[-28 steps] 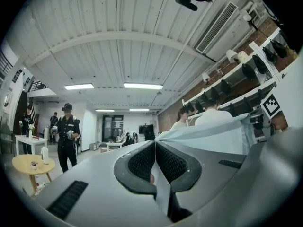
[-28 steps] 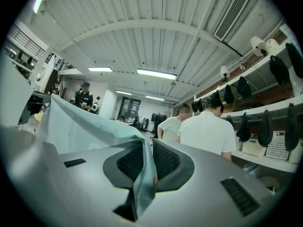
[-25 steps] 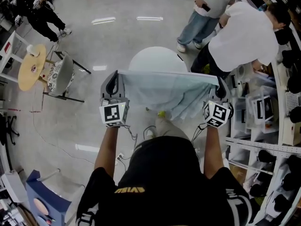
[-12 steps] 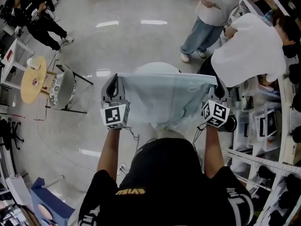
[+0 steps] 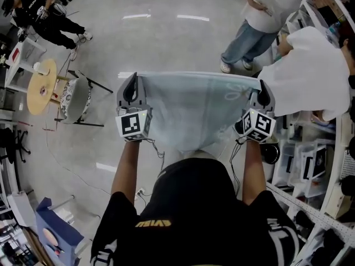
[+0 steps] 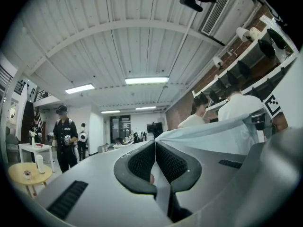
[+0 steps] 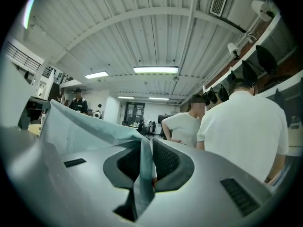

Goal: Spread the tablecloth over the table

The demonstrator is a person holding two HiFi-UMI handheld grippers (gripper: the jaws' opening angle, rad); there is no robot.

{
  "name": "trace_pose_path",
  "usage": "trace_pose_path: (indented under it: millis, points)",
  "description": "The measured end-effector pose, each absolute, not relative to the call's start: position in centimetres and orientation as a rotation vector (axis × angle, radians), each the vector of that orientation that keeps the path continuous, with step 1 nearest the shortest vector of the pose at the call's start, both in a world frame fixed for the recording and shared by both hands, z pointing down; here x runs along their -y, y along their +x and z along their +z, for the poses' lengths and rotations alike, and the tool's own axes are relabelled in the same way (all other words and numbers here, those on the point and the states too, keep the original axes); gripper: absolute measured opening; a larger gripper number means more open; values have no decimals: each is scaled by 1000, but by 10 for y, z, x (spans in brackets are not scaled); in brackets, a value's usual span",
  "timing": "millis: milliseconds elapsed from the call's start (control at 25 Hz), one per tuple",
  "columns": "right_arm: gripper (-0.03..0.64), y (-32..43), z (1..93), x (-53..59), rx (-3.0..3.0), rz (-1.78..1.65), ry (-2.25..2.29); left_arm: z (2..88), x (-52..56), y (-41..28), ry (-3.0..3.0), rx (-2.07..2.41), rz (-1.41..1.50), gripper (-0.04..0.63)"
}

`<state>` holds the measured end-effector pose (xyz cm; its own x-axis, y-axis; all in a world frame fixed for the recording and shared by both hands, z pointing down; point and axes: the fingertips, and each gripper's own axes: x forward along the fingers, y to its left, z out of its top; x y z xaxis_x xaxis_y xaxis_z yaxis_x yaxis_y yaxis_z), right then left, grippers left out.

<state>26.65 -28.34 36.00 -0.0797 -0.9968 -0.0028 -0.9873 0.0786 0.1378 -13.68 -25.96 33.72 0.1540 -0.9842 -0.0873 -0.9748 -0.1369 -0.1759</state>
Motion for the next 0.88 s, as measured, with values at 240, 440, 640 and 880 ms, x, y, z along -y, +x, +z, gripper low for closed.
trace_pose_path:
  millis: [240, 440, 640, 880]
  points:
    - [28, 273, 366, 334, 2286, -147, 2007, 338, 303, -128, -2211, -1995, -91, 20]
    - [25, 271, 374, 368, 2286, -131, 1986, 346, 335, -129, -2227, -1974, -139, 20]
    - [14, 257, 370, 391, 2241, -160, 1991, 343, 361, -142, -2262, -1919, -155, 20]
    - [9, 249, 370, 415, 2193, -165, 2033, 356, 399, -151, -2310, -1917, -126, 20]
